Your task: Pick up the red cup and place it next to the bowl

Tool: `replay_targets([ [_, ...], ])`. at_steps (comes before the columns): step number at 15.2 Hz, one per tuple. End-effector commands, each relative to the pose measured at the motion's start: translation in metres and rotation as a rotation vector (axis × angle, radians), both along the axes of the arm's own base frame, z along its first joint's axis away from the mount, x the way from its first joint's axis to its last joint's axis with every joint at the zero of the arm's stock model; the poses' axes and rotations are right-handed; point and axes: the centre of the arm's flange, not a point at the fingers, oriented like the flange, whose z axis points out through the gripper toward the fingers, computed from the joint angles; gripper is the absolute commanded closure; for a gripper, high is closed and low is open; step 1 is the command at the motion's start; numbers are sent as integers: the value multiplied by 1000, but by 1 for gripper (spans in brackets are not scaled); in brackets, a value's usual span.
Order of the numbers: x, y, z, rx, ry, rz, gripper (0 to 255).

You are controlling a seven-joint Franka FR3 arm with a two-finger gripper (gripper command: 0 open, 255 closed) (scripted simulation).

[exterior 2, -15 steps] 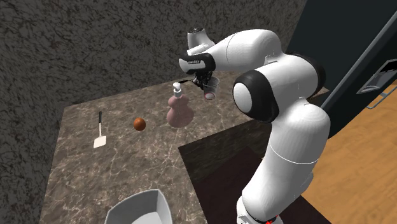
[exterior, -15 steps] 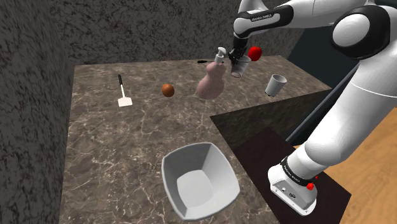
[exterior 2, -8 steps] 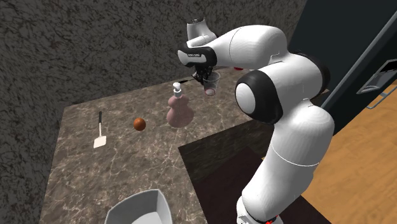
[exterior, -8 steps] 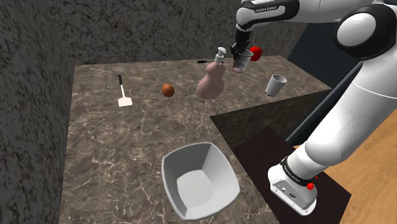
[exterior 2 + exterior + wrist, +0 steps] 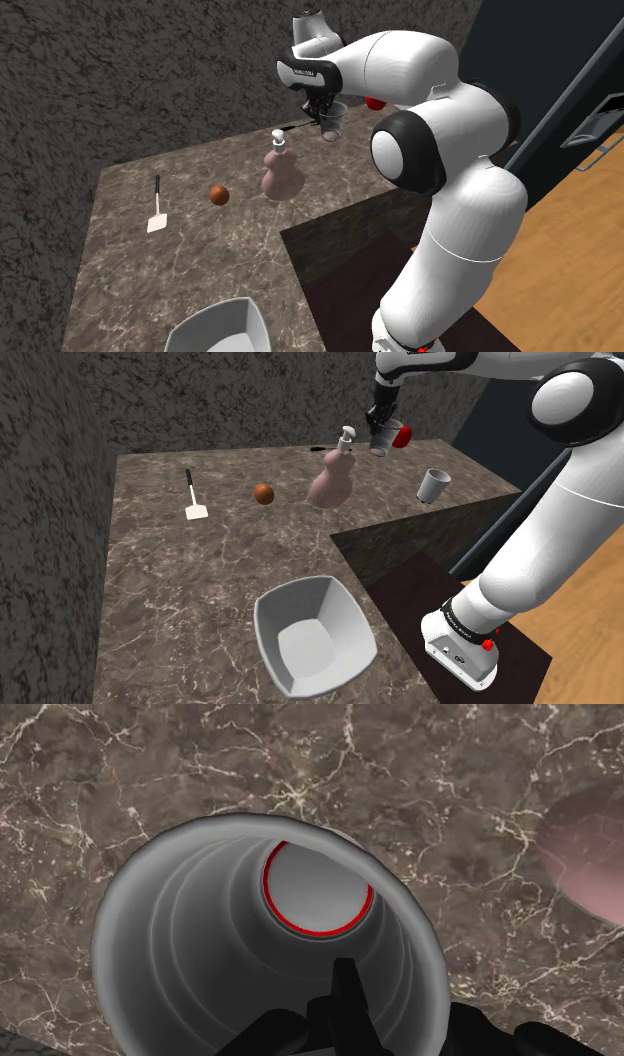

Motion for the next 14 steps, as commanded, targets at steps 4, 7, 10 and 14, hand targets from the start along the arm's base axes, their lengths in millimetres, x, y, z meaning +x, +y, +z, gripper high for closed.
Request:
replay_targets([
  [4, -1, 1, 27, 0, 0, 0, 255],
  [7, -7, 27, 33, 0, 0, 0, 255],
  [10, -17, 65, 33, 0, 0, 0, 255],
  [14, -30, 116, 33, 0, 0, 0, 255],
])
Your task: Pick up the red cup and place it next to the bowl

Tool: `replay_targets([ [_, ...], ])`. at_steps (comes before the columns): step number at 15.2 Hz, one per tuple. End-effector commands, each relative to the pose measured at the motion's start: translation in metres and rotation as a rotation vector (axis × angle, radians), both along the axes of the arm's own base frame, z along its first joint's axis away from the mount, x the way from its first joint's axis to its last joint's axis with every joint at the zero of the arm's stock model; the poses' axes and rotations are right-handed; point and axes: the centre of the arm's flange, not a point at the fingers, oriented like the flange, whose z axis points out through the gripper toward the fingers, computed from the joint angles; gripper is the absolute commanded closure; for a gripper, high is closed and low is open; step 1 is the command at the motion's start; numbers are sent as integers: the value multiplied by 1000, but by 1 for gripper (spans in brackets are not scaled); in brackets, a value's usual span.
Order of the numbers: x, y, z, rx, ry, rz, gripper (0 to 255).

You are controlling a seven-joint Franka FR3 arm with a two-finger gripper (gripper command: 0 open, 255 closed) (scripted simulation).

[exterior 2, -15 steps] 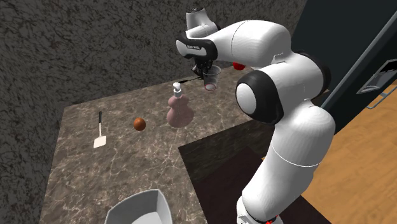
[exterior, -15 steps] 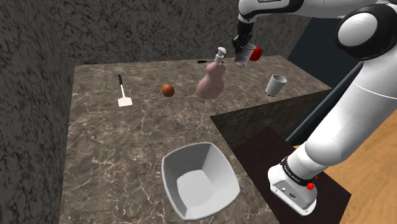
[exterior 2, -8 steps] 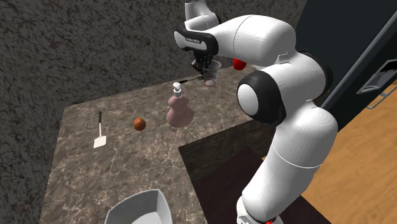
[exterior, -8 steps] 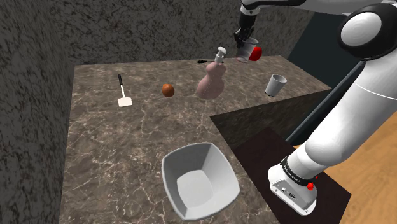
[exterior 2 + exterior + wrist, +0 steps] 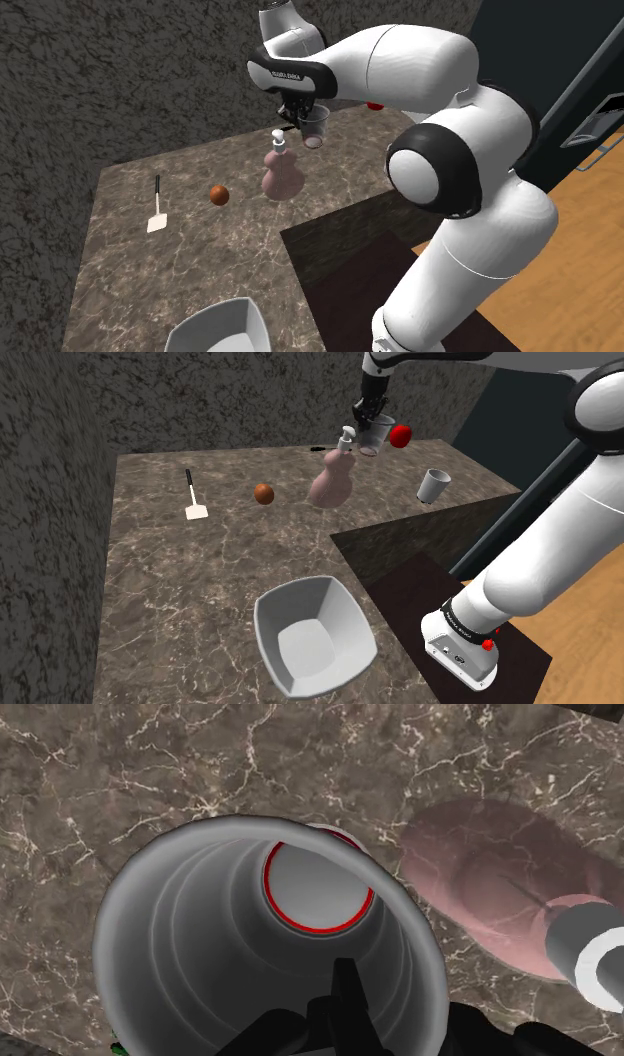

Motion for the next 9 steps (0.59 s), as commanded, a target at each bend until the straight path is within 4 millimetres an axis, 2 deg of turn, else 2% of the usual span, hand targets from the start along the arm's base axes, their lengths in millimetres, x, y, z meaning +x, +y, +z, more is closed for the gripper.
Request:
replay_targets([
  [1, -8, 24, -2, -1, -1, -1, 255],
  [9, -35, 126, -1, -1, -1, -1, 255],
])
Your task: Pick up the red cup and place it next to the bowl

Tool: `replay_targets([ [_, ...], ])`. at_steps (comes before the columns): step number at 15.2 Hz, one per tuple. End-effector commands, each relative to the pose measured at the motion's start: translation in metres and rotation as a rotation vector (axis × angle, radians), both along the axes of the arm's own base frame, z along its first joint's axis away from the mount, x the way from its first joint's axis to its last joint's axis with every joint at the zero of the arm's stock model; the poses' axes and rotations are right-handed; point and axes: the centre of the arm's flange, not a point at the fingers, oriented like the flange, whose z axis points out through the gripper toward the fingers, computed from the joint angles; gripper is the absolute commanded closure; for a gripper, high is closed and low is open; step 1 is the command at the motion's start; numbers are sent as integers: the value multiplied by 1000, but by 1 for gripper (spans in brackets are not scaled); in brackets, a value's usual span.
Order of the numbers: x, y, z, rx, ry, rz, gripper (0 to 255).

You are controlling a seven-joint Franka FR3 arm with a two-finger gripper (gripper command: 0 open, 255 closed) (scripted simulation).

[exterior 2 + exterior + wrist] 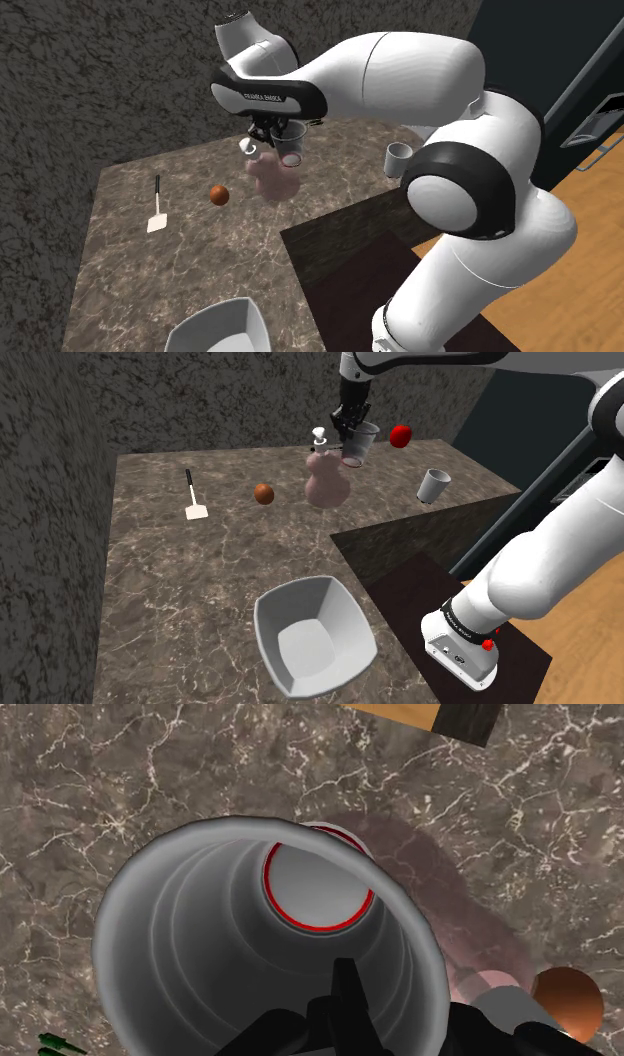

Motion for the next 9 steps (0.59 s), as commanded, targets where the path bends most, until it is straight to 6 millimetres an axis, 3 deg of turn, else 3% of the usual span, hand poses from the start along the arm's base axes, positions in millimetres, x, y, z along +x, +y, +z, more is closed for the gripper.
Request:
replay_targets([
  [1, -8, 27, 2, 0, 0, -2, 255],
  [9, -35, 129, 2, 0, 0, -2, 255],
])
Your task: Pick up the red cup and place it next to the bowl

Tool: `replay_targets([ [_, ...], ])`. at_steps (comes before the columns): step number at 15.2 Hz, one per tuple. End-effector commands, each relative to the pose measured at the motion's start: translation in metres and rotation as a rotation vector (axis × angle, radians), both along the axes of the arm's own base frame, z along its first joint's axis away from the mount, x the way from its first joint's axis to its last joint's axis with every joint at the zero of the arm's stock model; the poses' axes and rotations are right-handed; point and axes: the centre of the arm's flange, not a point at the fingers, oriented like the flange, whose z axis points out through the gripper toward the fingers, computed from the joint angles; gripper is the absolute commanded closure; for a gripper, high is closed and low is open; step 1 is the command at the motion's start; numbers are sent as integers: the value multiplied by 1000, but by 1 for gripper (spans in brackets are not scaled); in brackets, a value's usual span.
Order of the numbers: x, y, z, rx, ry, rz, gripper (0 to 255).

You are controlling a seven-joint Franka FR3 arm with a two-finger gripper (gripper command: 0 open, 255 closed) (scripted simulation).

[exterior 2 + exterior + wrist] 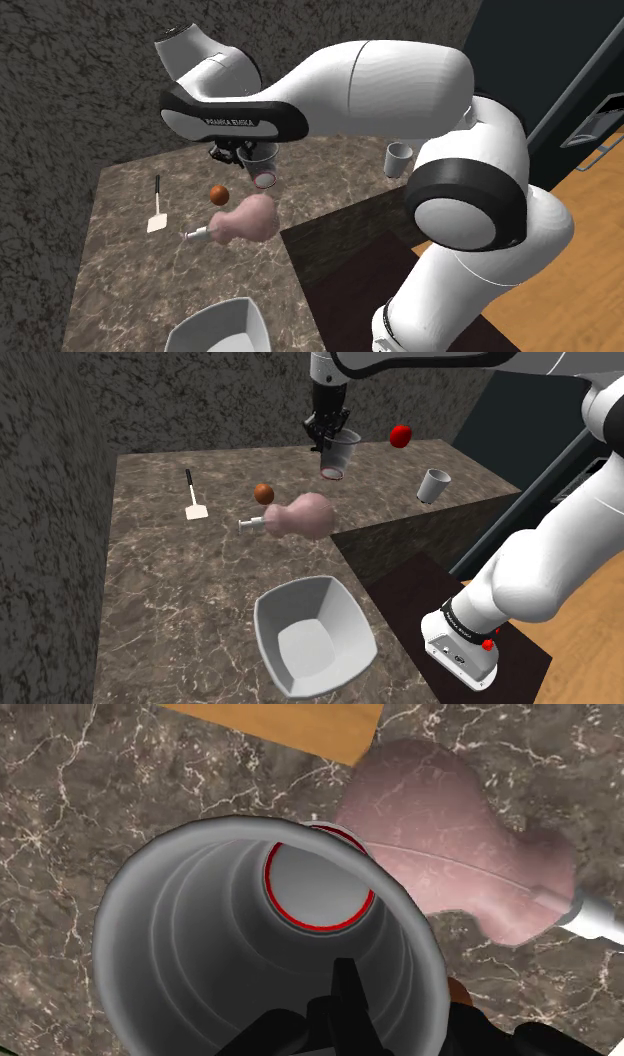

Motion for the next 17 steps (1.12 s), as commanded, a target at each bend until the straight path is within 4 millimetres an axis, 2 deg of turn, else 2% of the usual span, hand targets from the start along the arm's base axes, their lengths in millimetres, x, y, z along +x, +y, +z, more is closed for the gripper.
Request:
replay_targets([
  [1, -8, 27, 1, 0, 0, -1, 255],
  [17, -61, 231, 1, 0, 0, -1, 255],
])
